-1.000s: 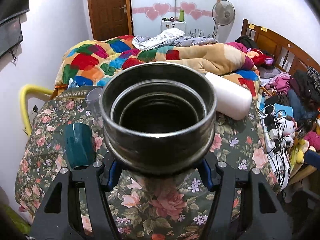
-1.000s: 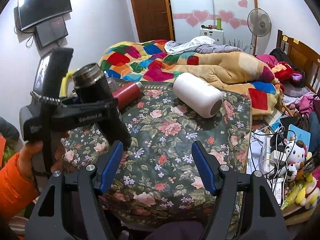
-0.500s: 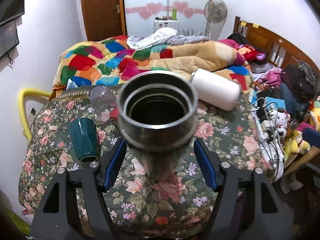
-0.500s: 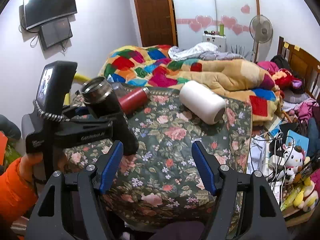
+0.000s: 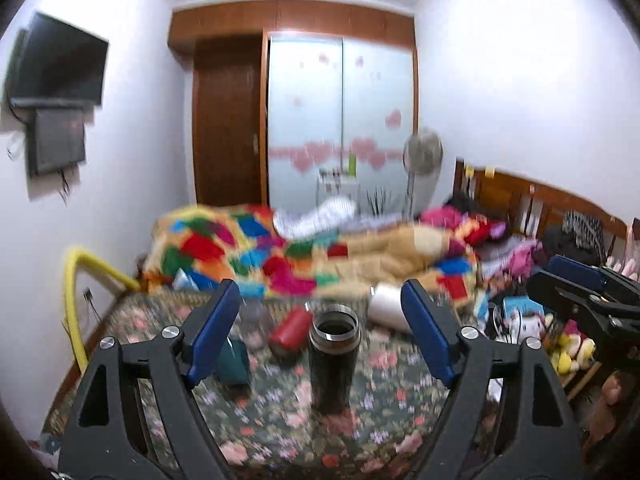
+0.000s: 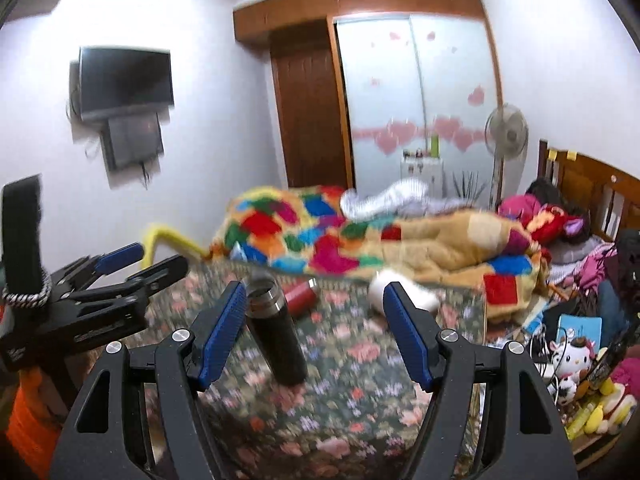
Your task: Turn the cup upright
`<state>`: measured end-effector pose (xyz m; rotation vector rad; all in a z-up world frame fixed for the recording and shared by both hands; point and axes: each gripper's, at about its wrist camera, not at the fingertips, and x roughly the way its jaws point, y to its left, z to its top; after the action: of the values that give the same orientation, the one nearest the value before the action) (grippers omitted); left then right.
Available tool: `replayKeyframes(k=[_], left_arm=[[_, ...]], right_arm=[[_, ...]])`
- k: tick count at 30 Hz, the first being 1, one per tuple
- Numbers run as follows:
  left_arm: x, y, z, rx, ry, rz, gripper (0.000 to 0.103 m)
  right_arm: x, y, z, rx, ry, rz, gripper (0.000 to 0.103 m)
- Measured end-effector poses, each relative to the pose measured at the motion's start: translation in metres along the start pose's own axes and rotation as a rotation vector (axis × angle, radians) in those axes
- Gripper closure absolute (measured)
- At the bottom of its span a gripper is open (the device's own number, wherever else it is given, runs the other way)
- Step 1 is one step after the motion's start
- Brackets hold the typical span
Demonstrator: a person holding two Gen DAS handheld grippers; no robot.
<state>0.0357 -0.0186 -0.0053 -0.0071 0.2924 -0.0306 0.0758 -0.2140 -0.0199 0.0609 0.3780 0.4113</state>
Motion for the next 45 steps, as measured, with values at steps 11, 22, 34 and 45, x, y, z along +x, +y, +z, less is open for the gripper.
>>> replayKeyframes(k=[11,22,34,45], left_arm=[[-0.061,0.009,0.001,-0.037,-0.143,0.008,0.002],[-0.076,0.006,-0.010,-0.046,-0.134,0.031,0.000],[-0.076,0.003,-0.011,-0.043,-0.135,0.034,0.000],[-0.072,0.003,-0.012,-0.038,-0.124,0.032,0.000]], right_arm=[[-0.039,0.032,0.004,-0.031,-0.166,-0.068,0.019],[-0.048,0.038,-0.006,-0.054,-0.179,-0.114,0.000],[-0.053,0.040,-0.009,-0.051,-0.171,-0.109,0.000],[-0.053,0.042,-0.009,-0.045,-0.158,-0.107,0.000]])
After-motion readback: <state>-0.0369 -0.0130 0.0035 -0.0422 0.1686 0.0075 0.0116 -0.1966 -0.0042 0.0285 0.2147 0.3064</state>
